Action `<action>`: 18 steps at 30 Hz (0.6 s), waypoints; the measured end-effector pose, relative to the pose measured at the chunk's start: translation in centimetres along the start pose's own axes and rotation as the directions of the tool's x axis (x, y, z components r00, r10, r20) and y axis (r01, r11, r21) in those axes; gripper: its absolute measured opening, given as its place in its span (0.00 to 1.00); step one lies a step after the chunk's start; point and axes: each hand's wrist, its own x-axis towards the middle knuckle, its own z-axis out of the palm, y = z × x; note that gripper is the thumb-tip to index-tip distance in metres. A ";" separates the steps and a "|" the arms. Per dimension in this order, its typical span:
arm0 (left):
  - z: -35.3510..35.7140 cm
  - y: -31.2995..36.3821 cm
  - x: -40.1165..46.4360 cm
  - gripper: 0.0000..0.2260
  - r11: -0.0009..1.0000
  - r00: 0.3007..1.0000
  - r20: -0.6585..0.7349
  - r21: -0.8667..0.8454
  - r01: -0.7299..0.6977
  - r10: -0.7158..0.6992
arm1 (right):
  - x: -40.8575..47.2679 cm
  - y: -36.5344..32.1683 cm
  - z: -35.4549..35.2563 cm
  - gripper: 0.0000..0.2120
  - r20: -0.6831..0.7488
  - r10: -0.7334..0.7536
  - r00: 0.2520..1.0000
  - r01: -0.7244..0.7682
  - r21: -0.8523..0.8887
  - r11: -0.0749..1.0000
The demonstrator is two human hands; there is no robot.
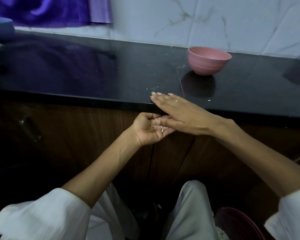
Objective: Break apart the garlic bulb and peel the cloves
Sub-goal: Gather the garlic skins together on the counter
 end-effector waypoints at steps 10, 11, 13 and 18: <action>-0.5 -0.6 0.1 0.18 0.999 0.999 -0.019 0.024 -0.030 0.030 | -5.2 -2.1 1.1 0.39 -0.126 -0.025 0.992 0.044 0.154 0.987; -0.6 -0.9 0.3 0.17 0.999 0.999 -0.023 0.041 -0.027 0.028 | -5.9 -2.2 1.5 0.38 -0.122 -0.012 0.992 0.032 0.161 0.986; -0.9 -1.8 0.6 0.15 0.997 0.999 -0.034 0.079 -0.004 0.007 | -7.3 -2.0 2.3 0.36 -0.093 0.044 0.995 -0.027 0.173 0.985; -0.9 -6.2 2.6 0.14 0.987 0.993 -0.085 0.135 0.089 -0.078 | -11.9 -0.3 5.0 0.29 -0.043 0.237 0.970 -0.227 0.166 0.960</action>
